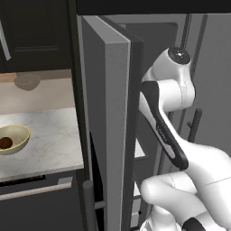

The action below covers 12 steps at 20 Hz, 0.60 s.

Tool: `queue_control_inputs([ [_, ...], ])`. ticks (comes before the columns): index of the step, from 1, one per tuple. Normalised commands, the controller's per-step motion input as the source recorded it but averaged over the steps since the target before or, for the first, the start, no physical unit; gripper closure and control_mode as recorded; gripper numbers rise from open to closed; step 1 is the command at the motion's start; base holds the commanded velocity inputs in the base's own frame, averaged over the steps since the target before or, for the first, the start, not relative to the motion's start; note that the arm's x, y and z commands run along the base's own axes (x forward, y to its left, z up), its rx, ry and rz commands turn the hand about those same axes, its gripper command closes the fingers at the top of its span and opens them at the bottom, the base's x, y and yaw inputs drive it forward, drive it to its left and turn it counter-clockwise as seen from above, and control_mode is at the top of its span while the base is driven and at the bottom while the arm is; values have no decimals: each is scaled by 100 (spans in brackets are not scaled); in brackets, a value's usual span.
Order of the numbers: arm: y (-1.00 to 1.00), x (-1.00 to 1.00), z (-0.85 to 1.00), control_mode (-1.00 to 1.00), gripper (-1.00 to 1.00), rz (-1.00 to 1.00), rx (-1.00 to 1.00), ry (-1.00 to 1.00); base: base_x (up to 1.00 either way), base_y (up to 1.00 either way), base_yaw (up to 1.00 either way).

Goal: Take the bell pepper, bell pepper, and orange from the freezer and place them in the bowl on the counter.

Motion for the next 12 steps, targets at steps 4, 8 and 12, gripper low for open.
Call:
queue_control_inputs([
  [4, -11, -68, 5, -100, 100, -3, 0, 0, 0, 0, 0],
  [8, -9, -51, 10, -100, 100, -2, 0, 2, 0, 0, 0],
  [12, -15, -57, 3, -100, 100, -3, 0, 3, 0, 0, 0],
])
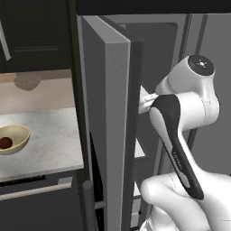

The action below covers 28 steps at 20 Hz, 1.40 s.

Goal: Take the bell pepper, bell pepper, and orange from the freezer and place them in the bowl on the counter.

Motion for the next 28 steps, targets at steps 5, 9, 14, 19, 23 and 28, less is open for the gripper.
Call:
queue_control_inputs([
  [5, -13, -59, 4, -100, 100, -3, 0, 3, 0, 0, 0],
  [9, -28, -56, 13, -100, 100, -3, 0, 1, 0, 0, 0],
  [14, -29, -47, 18, -100, 100, -2, 0, 3, 0, 0, 0],
  [19, -18, -44, 15, -100, 100, -4, 0, 4, 0, 0, 0],
  [23, -1, -21, 23, -100, 100, -13, 0, 8, 0, 0, 0],
  [28, -2, -1, 8, -100, 100, -12, 0, 4, 0, 0, 0],
])
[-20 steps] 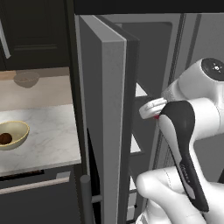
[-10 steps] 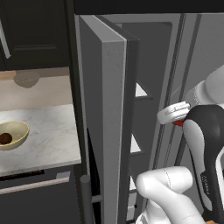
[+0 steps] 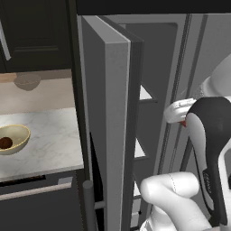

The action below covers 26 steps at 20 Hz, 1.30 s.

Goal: Take the bell pepper, bell pepper, and orange from the freezer and place them in the bowl on the counter.

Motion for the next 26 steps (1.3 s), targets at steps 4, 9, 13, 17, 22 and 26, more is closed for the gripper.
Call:
queue_control_inputs([
  [4, -23, -17, 0, -100, 100, -6, 4, 4, 0, 0, 0],
  [9, -26, -26, 0, -100, 100, 0, 3, 1, 0, 0, 0],
  [13, -5, -7, 0, -100, 100, 0, 0, 0, 0, 0, 0],
  [17, -1, -2, 0, -100, 100, 0, 0, 0, 0, 0, 0],
  [22, 0, 0, 0, -100, 100, 0, 0, 0, 0, 0, 0],
  [26, 0, 0, 0, -100, 100, 0, 0, 0, 0, 0, 0],
])
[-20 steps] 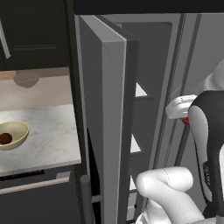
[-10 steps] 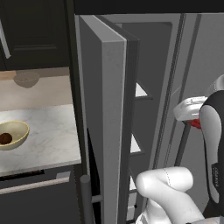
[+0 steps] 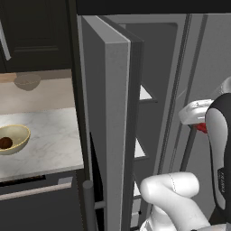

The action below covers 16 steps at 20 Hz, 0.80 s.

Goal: Take the bell pepper, bell pepper, and orange from the freezer and place them in the bowl on the counter.

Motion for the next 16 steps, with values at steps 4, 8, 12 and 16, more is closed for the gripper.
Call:
queue_control_inputs([
  [4, 0, 0, 0, -100, 100, 0, 0, 0, 0, 0, 0],
  [8, 0, -1, 0, 100, 100, 0, 0, 0, -22, -20, 2],
  [12, 0, 0, 0, 100, 100, 0, 0, 0, -50, -86, 9],
  [16, 0, 0, 0, 100, 100, 0, 0, 0, -59, -100, 17],
])
